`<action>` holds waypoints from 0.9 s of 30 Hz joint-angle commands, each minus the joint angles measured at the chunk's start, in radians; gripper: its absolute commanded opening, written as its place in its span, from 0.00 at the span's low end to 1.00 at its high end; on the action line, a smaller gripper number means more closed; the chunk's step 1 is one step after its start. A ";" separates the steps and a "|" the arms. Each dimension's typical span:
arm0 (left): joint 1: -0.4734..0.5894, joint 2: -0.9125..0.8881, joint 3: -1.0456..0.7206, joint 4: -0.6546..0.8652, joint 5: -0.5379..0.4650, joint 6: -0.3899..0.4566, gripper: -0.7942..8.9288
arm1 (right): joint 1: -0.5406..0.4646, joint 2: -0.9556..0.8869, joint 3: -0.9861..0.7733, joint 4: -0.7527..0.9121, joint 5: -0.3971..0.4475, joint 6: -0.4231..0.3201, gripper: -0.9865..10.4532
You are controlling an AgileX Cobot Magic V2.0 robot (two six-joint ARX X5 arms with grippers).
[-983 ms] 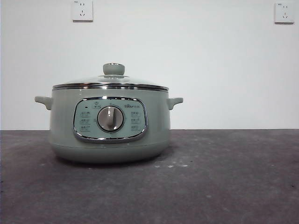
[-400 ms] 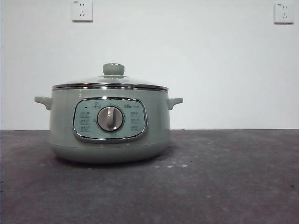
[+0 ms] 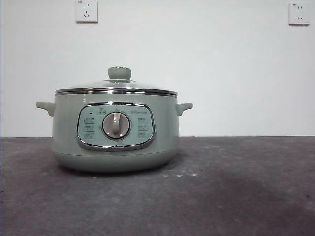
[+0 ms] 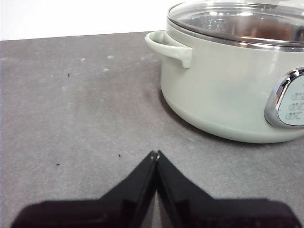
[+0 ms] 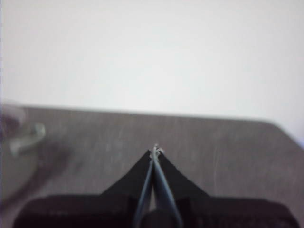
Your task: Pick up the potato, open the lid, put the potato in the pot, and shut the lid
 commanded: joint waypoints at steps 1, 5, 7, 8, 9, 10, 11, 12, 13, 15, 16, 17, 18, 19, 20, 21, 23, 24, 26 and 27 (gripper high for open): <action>-0.002 0.000 -0.009 0.008 -0.003 -0.006 0.08 | -0.002 -0.039 -0.121 0.023 0.000 -0.001 0.09; -0.002 0.000 -0.009 0.008 -0.003 -0.006 0.08 | -0.002 -0.064 -0.204 0.024 0.000 0.022 0.09; -0.002 0.000 -0.009 0.008 -0.003 -0.006 0.08 | -0.002 -0.064 -0.229 0.023 0.000 0.024 0.09; -0.002 0.000 -0.009 0.008 -0.003 -0.006 0.08 | -0.002 -0.064 -0.239 0.023 -0.001 0.024 0.09; -0.002 0.000 -0.009 0.008 -0.003 -0.006 0.08 | 0.000 -0.064 -0.248 0.022 -0.001 0.024 0.09; -0.002 0.000 -0.009 0.008 -0.003 -0.006 0.08 | 0.001 -0.064 -0.249 0.009 -0.001 0.023 0.09; -0.002 0.000 -0.009 0.008 -0.002 -0.006 0.08 | 0.001 -0.064 -0.249 0.000 0.000 0.023 0.09; -0.002 0.000 -0.009 0.008 -0.002 -0.006 0.08 | 0.001 -0.064 -0.249 0.002 0.000 0.023 0.09; -0.002 0.000 -0.009 0.008 -0.002 -0.006 0.08 | 0.001 -0.064 -0.249 0.001 0.001 0.023 0.09; -0.002 0.000 -0.009 0.008 -0.002 -0.006 0.08 | 0.001 -0.064 -0.249 0.001 -0.005 0.032 0.09; -0.002 0.000 -0.009 0.008 -0.003 -0.006 0.08 | 0.002 -0.064 -0.249 0.001 -0.003 0.031 0.09; -0.002 0.000 -0.009 0.008 -0.003 -0.006 0.08 | 0.002 -0.064 -0.249 0.001 -0.001 0.031 0.09; -0.002 0.000 -0.009 0.008 -0.002 -0.006 0.08 | 0.002 -0.064 -0.249 0.001 0.004 0.031 0.09; -0.002 0.000 -0.009 0.008 -0.002 -0.006 0.08 | 0.002 -0.064 -0.249 0.000 0.008 0.031 0.09; -0.002 0.000 -0.009 0.008 -0.003 -0.006 0.08 | 0.001 -0.064 -0.249 0.000 0.008 0.031 0.09; -0.002 0.000 -0.009 0.008 -0.003 -0.006 0.08 | 0.001 -0.063 -0.249 0.000 0.008 0.031 0.09; -0.002 0.000 -0.009 0.008 -0.003 -0.006 0.08 | 0.001 -0.062 -0.249 0.000 0.008 0.031 0.09; -0.002 0.000 -0.009 0.008 -0.002 -0.006 0.08 | 0.001 -0.062 -0.249 0.000 0.008 0.031 0.09; -0.002 0.000 -0.009 0.008 -0.002 -0.006 0.08 | 0.001 -0.062 -0.249 0.000 0.008 0.031 0.09; -0.002 0.000 -0.009 0.008 -0.003 -0.006 0.08 | 0.001 -0.062 -0.249 0.000 0.008 0.031 0.09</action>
